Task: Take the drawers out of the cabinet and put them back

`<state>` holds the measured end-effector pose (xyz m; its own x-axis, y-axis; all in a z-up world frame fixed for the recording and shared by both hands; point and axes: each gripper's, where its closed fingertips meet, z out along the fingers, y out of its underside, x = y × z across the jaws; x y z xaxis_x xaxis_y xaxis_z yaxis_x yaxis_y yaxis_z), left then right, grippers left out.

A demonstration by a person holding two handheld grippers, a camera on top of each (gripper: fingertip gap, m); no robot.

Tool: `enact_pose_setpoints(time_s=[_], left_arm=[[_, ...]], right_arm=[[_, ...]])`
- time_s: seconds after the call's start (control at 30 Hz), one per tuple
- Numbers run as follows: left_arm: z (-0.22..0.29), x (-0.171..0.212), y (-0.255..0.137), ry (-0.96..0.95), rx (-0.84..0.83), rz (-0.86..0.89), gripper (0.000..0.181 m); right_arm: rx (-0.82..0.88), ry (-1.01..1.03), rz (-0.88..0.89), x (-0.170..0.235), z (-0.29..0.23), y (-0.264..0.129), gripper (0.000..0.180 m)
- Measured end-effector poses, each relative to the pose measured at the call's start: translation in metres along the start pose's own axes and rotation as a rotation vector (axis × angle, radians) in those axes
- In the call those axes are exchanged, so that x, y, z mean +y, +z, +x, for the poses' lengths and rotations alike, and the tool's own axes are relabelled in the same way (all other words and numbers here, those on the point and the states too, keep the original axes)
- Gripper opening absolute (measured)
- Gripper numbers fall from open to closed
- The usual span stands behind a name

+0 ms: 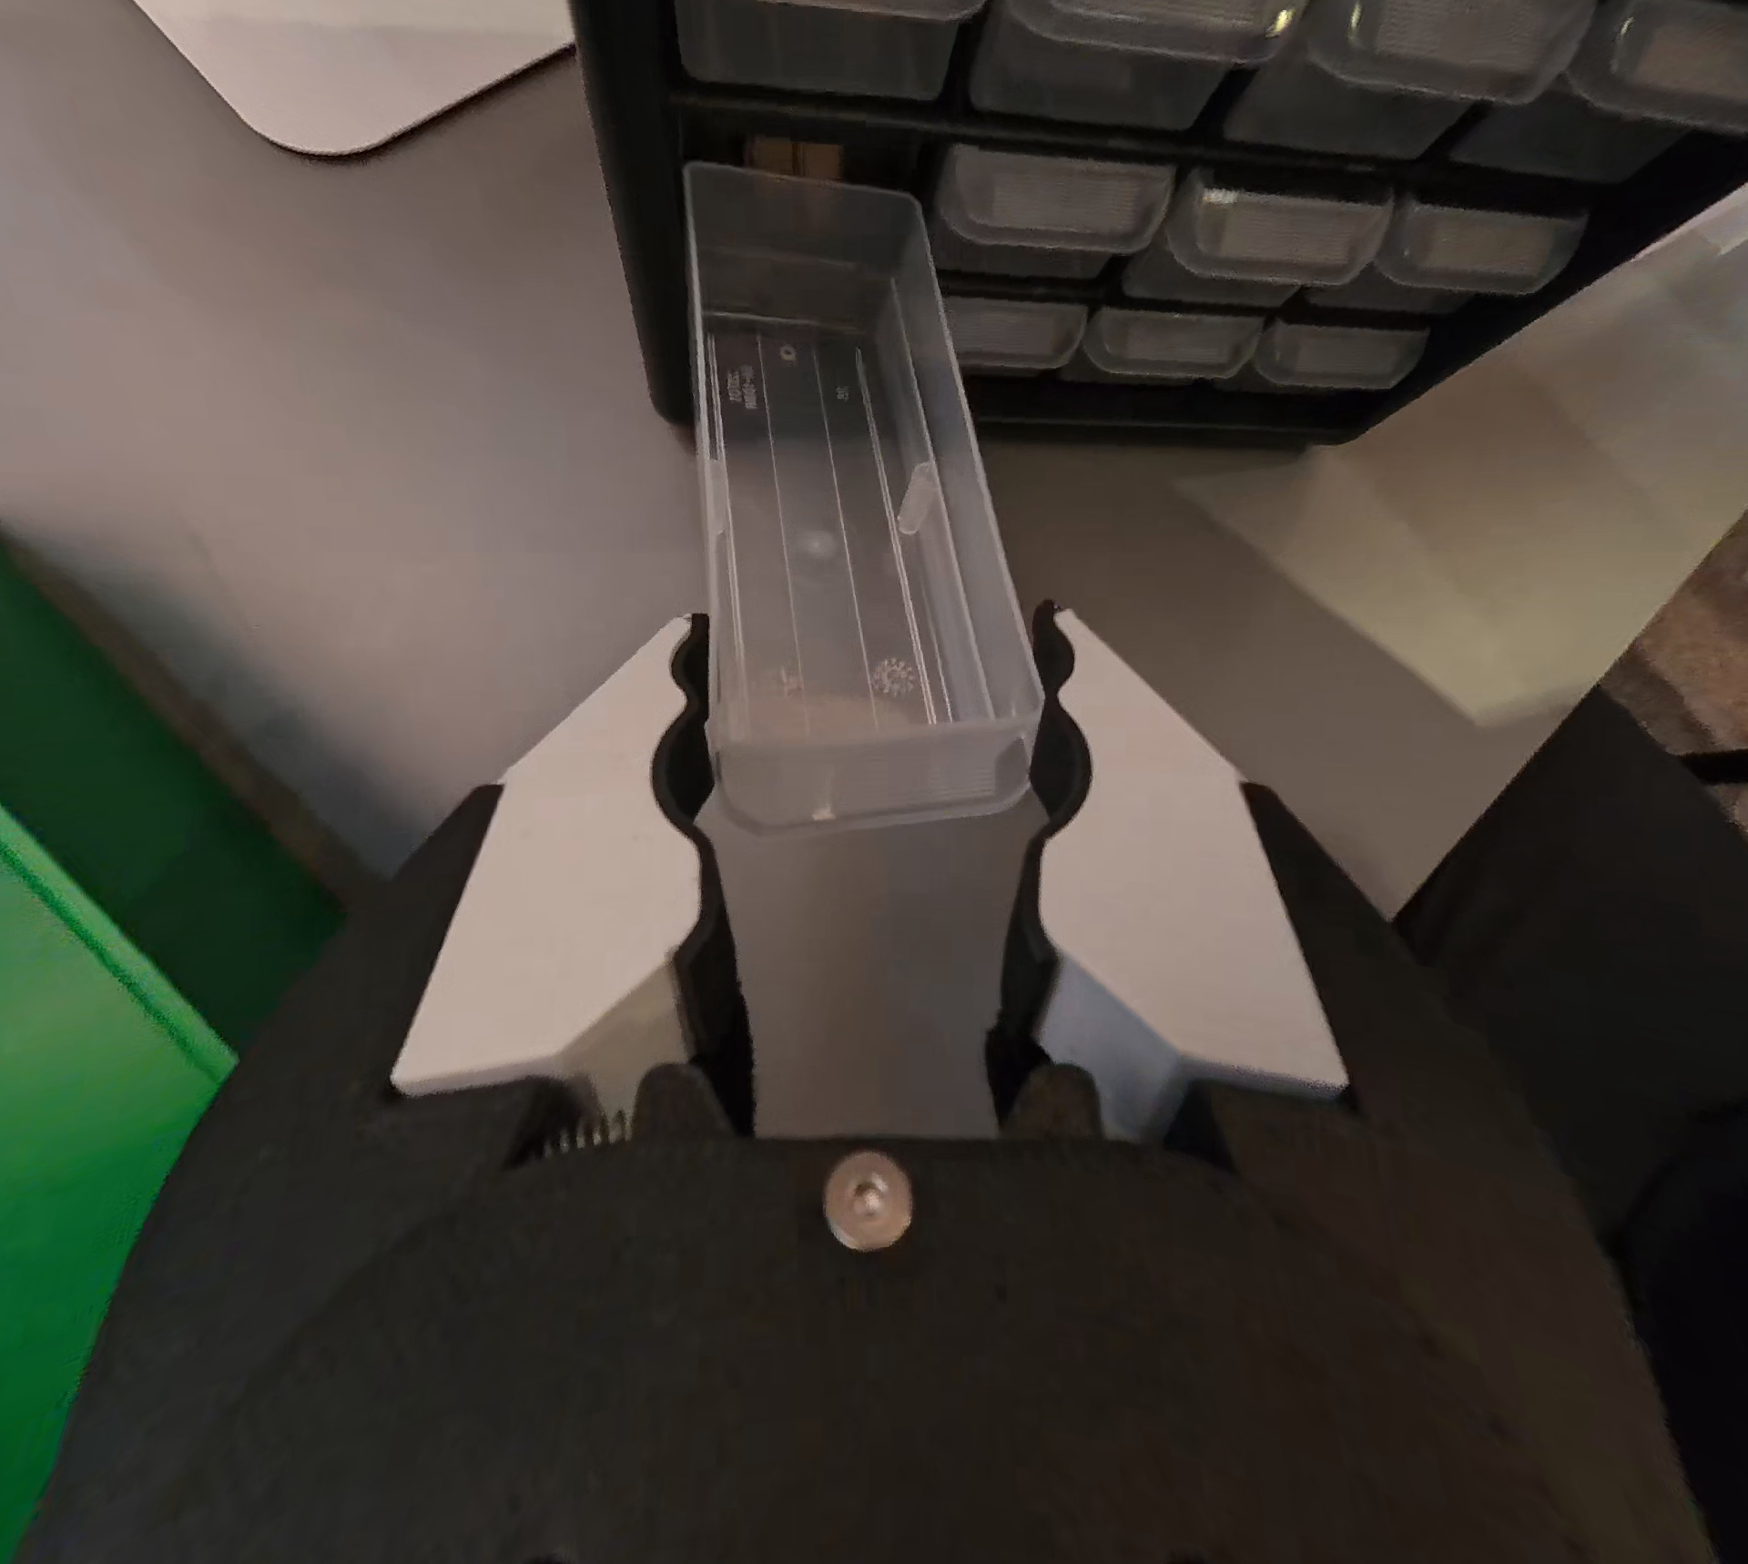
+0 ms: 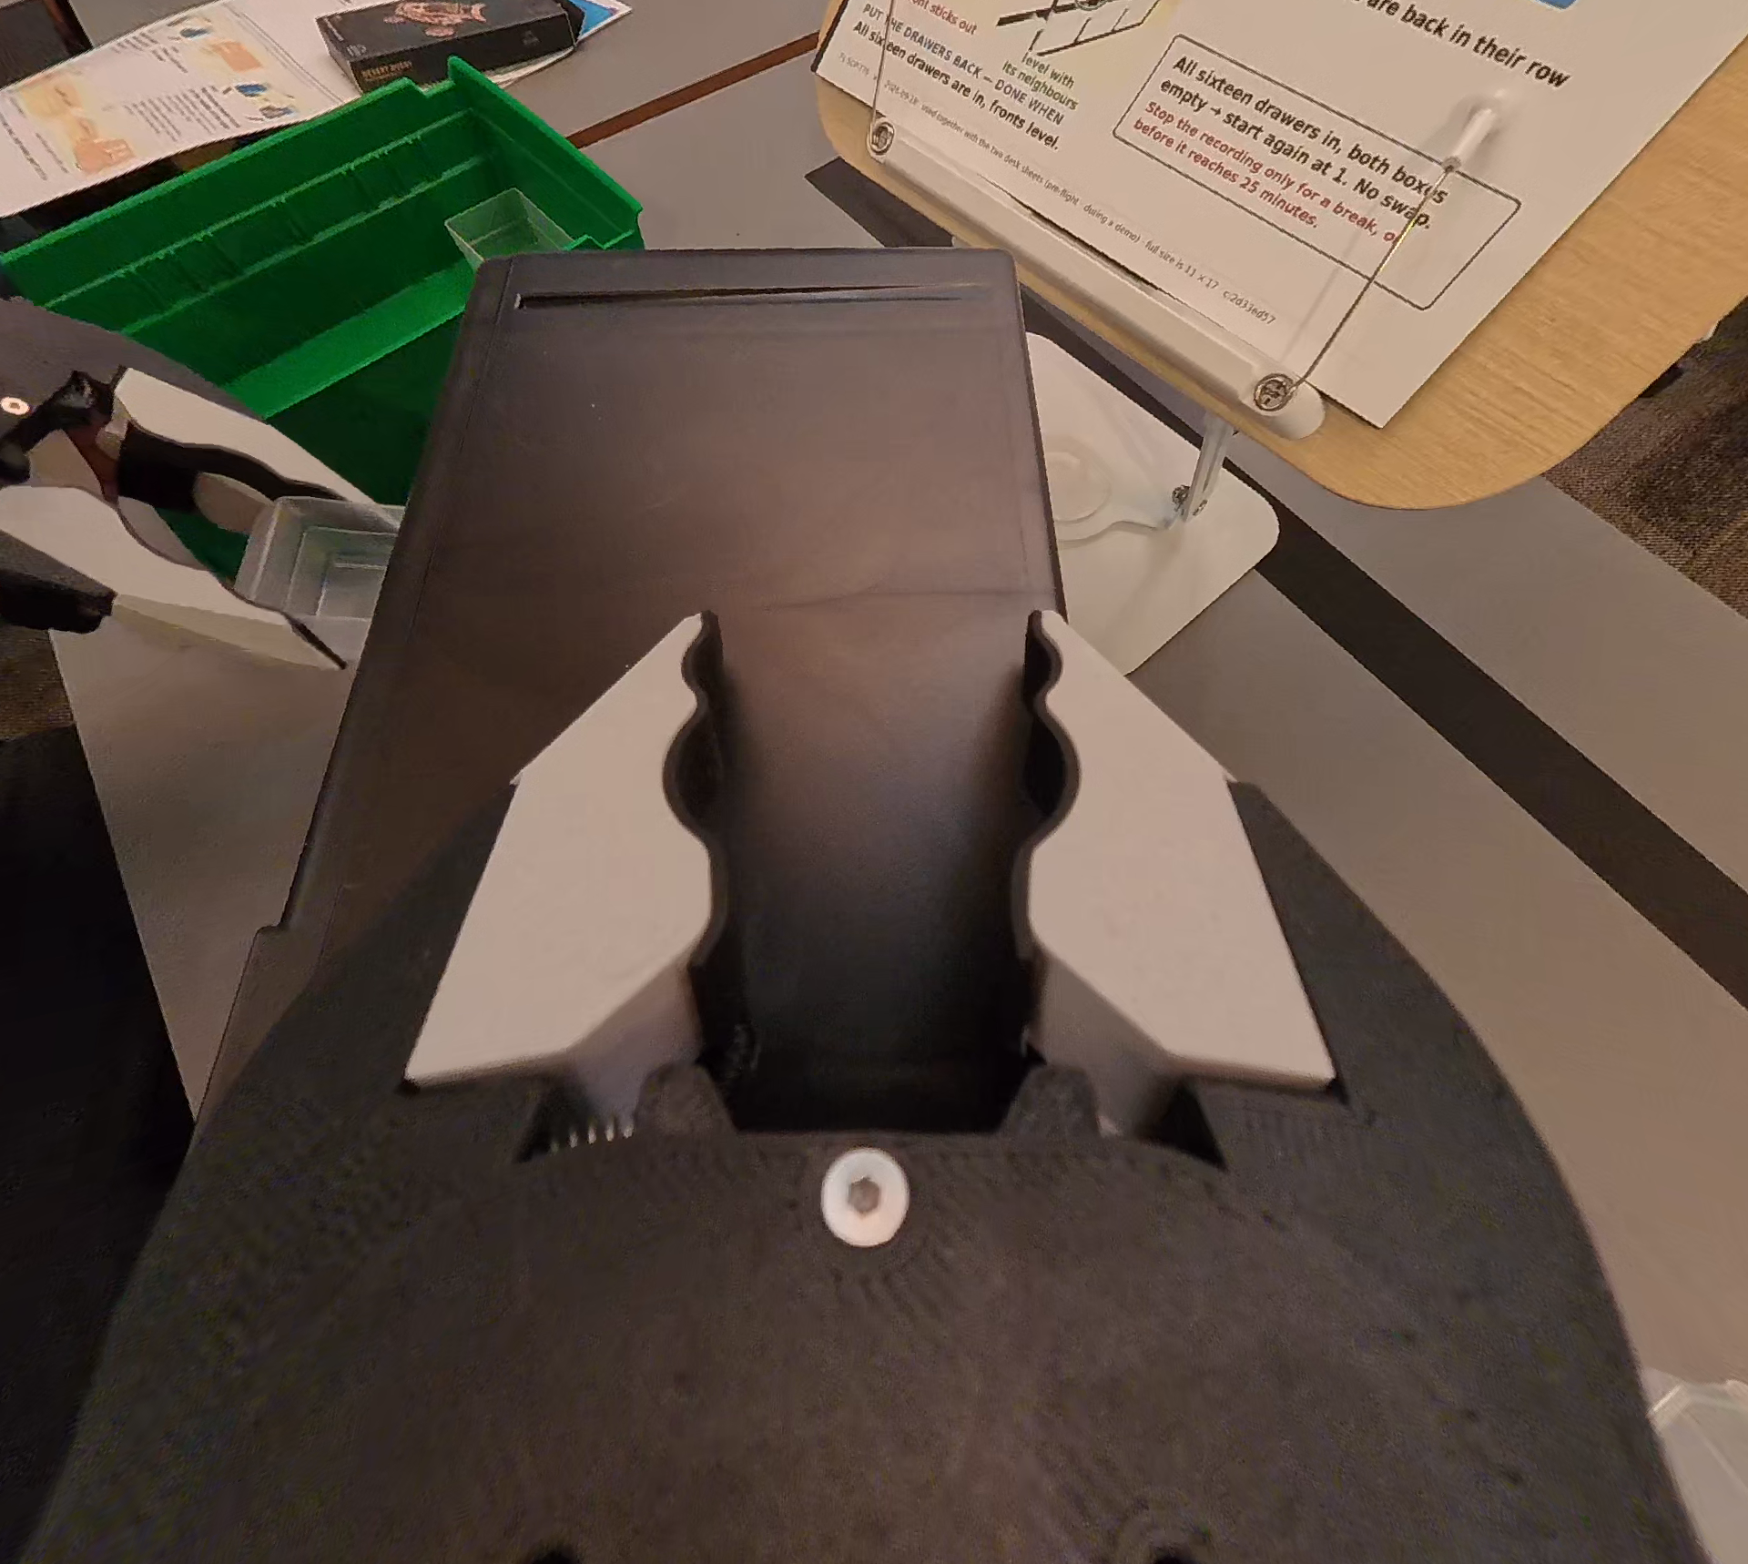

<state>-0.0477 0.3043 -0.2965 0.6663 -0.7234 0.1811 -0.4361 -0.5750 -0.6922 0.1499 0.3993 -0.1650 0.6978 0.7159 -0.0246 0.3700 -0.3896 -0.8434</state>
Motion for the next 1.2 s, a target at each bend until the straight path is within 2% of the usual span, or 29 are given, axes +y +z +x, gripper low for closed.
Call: enact_pose_setpoints(time_s=[0.2, 0.33, 0.6, 0.87, 0.97, 1.1, 1.2], left_arm=[[-0.001, -0.021, -0.001, -0.074, 0.05, 0.117, 0.066], [-0.003, -0.023, 0.011, -0.074, 0.047, 0.141, 0.067], [-0.005, -0.009, 0.043, -0.062, 0.031, 0.059, 0.066], [-0.011, -0.024, 0.057, -0.105, 0.07, 0.072, 0.067], [-0.008, -0.027, 0.063, -0.115, 0.105, 0.061, 0.075], [-0.015, -0.018, 0.062, -0.172, 0.1, 0.05, 0.101], [-0.022, -0.013, 0.05, -0.274, 0.092, 0.069, 0.104]], right_arm=[[0.0, 0.0, 0.002, 0.0, 0.0, 0.0, 0.063], [0.005, 0.002, 0.005, 0.0, 0.001, 0.0, 0.063], [0.01, 0.004, 0.012, -0.001, 0.002, 0.0, 0.063], [0.01, 0.004, 0.011, -0.001, 0.002, 0.0, 0.064], [0.011, 0.006, 0.011, -0.001, 0.002, 0.0, 0.064], [0.011, 0.006, 0.013, -0.001, 0.002, -0.001, 0.063], [0.01, 0.005, 0.017, -0.001, 0.002, -0.001, 0.064]])
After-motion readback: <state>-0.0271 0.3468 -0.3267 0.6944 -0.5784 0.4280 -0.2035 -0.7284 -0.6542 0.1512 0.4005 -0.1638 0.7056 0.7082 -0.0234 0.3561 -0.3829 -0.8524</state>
